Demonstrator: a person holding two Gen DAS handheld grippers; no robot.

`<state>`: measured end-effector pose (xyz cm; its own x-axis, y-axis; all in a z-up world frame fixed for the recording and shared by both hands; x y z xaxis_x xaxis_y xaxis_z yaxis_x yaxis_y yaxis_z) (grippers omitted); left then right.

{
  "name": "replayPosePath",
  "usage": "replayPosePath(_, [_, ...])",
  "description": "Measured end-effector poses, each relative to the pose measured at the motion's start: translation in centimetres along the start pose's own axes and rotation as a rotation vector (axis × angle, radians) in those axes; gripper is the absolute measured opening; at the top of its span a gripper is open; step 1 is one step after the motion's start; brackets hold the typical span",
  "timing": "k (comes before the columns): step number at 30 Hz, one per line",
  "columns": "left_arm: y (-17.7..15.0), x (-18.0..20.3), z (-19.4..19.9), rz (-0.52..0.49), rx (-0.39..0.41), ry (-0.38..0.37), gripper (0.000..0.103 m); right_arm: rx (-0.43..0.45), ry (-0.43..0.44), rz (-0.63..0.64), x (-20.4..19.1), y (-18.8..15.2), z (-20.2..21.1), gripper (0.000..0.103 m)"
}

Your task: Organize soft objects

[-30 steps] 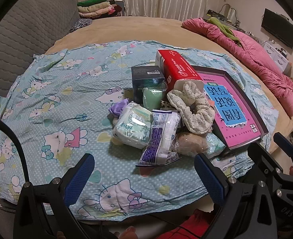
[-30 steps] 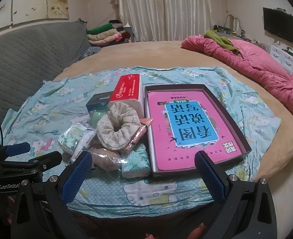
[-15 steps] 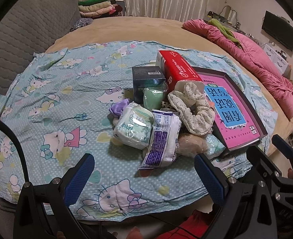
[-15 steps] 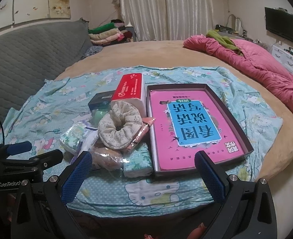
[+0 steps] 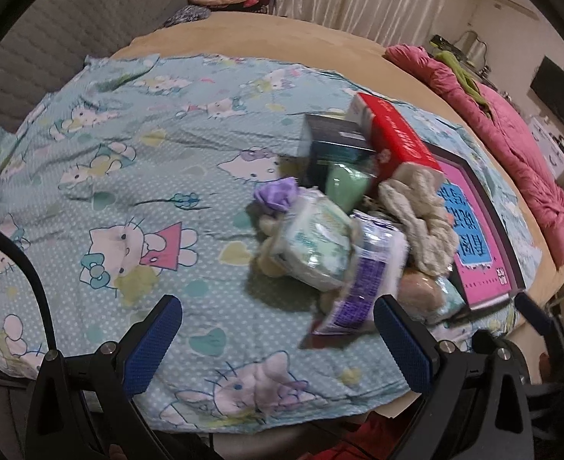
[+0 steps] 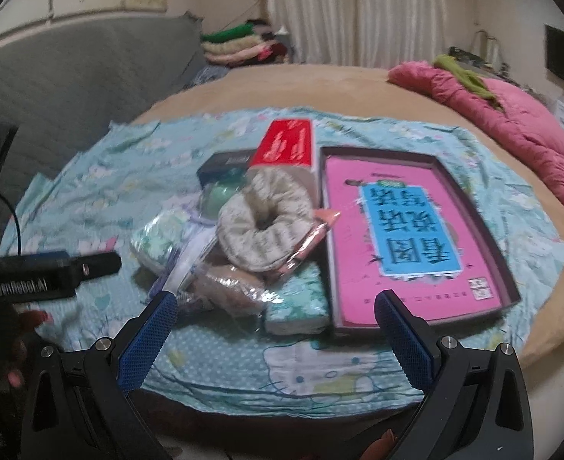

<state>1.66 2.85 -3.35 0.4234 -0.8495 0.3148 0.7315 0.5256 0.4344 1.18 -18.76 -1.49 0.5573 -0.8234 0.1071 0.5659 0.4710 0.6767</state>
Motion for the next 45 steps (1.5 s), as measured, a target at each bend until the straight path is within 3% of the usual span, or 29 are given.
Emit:
replayPosePath(5, [0.6,-0.4,-1.9,-0.005,-0.039,-0.019,0.101,-0.072,0.022,0.106,-1.9,0.3,-3.0,0.103])
replayPosePath(8, [1.1,-0.1,-3.0,-0.013,-0.044,-0.017,0.101,-0.069,-0.002,0.157,-2.6,0.6,-4.0,0.102])
replayPosePath(15, [1.8,0.4,-5.0,-0.039,-0.064,-0.030,0.099,-0.091,0.012,0.165,-2.3,0.6,-5.7,0.095])
replayPosePath(18, [1.9,0.5,-5.7,-0.037,-0.077,-0.035,0.097,-0.090,0.013,0.175,-2.3,0.9,-6.5,0.085])
replayPosePath(20, [2.1,0.8,-5.8,-0.048,-0.070,-0.035,0.094,-0.105,0.022,0.180,-2.5,0.8,-7.2,0.071])
replayPosePath(24, [2.4,1.3,-5.9,-0.063,-0.063,-0.057,0.086,-0.107,0.038,0.185,-2.7,0.8,-7.9,0.062])
replayPosePath(26, [2.5,1.5,-6.0,-0.074,-0.071,-0.072,0.079,-0.093,0.066,0.173,-2.6,0.8,-7.7,0.050])
replayPosePath(32, [2.2,1.8,-6.3,-0.074,-0.119,-0.144,0.042,-0.090,0.130,0.105,-1.5,0.4,-7.0,0.044])
replayPosePath(37, [2.3,1.5,-6.0,-0.050,-0.126,-0.190,0.029,-0.085,0.189,0.044,-0.7,0.1,-6.0,0.043])
replayPosePath(45, [2.2,0.4,-5.0,-0.011,-0.119,-0.228,0.022,-0.058,0.254,-0.008,0.0,-0.2,-4.4,0.043])
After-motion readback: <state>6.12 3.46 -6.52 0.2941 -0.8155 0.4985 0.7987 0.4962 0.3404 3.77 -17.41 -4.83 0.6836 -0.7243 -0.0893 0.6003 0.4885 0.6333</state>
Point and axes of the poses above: each gripper's, at about its wrist camera, not at the fingertips, and z roughly against the way its jaws point, x to its right, y to its top, the point moved 2 cm from there along -z, roughly the way its jaws point, and after that the axes turned 15 degrees about z, right-handed, at the moved point
